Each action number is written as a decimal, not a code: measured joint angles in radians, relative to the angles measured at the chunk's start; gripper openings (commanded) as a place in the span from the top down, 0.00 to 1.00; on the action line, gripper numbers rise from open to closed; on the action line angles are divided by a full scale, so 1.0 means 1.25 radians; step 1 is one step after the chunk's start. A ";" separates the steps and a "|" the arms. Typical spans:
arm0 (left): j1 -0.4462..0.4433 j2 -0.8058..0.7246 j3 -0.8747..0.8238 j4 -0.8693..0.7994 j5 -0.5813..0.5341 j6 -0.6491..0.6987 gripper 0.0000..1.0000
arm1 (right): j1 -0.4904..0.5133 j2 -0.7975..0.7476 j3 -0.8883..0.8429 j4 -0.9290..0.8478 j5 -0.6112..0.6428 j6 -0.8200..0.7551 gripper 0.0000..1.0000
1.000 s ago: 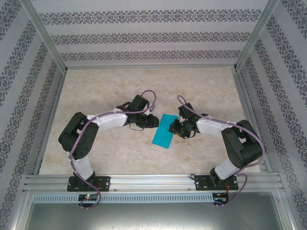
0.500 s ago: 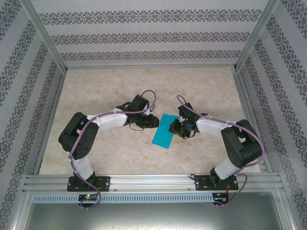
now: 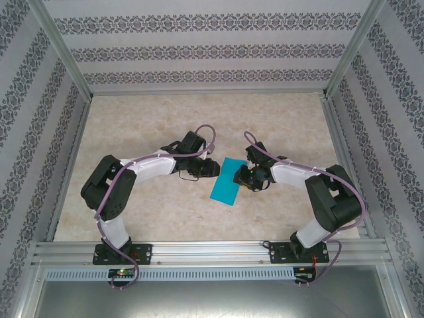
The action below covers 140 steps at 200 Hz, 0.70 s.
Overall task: Fold a paper plane with a square sheet of paper (pick it up from the middle)
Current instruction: Hold the square sheet of paper at the center of the table.
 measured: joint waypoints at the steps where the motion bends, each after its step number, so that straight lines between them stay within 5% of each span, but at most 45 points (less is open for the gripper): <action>1: 0.000 0.000 0.000 0.000 0.000 0.000 0.66 | 0.000 0.000 0.000 0.000 0.000 -0.001 0.70; 140: 0.000 0.001 0.000 0.000 0.000 0.000 0.66 | 0.001 0.007 0.010 -0.010 0.001 -0.014 0.67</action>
